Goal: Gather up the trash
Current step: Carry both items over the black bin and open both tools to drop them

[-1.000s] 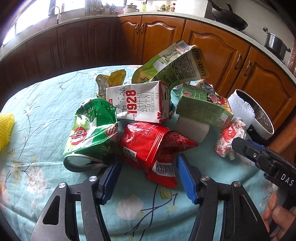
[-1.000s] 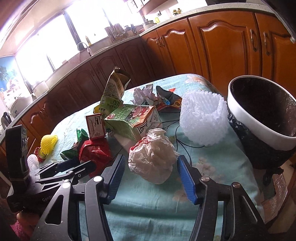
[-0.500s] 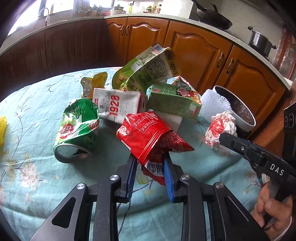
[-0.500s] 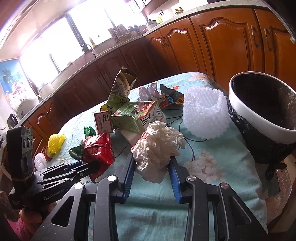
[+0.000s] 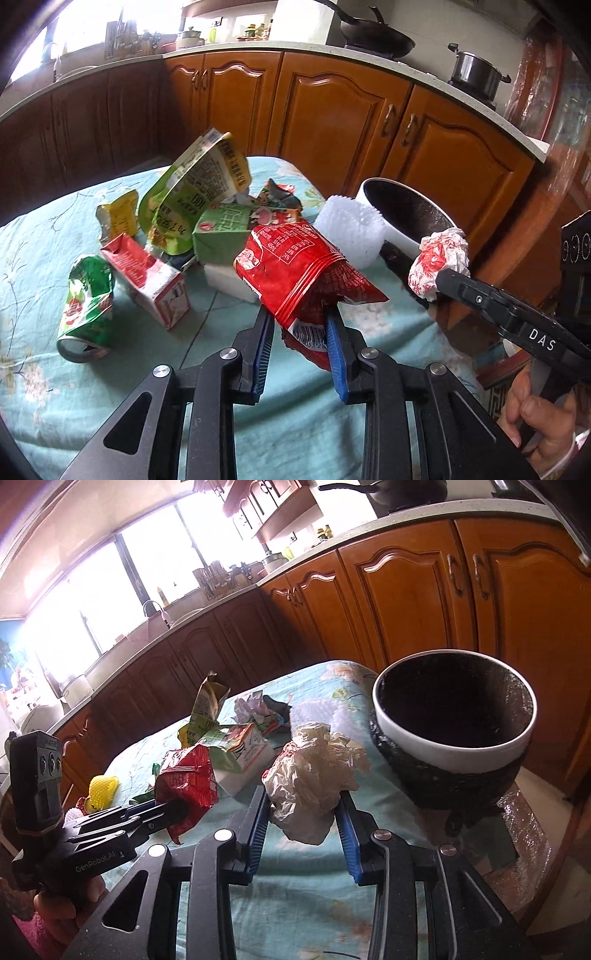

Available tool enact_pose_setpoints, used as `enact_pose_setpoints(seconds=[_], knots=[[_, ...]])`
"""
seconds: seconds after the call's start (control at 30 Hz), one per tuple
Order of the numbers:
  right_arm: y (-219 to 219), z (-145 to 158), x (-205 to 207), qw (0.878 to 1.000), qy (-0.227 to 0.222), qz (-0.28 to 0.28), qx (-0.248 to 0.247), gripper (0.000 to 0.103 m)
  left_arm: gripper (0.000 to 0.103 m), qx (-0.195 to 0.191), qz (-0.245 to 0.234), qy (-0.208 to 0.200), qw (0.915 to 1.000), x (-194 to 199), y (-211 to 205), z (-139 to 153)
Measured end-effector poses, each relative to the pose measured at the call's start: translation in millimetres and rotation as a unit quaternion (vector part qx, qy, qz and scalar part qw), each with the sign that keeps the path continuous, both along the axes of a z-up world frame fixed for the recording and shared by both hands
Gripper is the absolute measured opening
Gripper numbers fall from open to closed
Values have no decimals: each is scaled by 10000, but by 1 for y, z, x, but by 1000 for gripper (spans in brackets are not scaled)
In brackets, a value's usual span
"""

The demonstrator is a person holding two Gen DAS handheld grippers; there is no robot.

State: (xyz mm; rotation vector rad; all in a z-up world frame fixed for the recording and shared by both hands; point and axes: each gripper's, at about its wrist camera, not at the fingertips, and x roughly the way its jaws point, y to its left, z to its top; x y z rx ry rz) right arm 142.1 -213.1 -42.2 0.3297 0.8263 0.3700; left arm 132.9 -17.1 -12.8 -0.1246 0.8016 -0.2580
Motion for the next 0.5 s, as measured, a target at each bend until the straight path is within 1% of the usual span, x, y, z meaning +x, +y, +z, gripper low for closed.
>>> enact_pose_setpoints(seconds=[0.33, 0.5], knots=[[-49, 7, 10, 9985, -102, -509, -163, 36, 27, 146, -471, -121, 9987, 29, -43, 9], [-68, 10, 23, 9972, -143, -693, -235, 37, 27, 235, -616, -193, 9976, 53, -60, 11]])
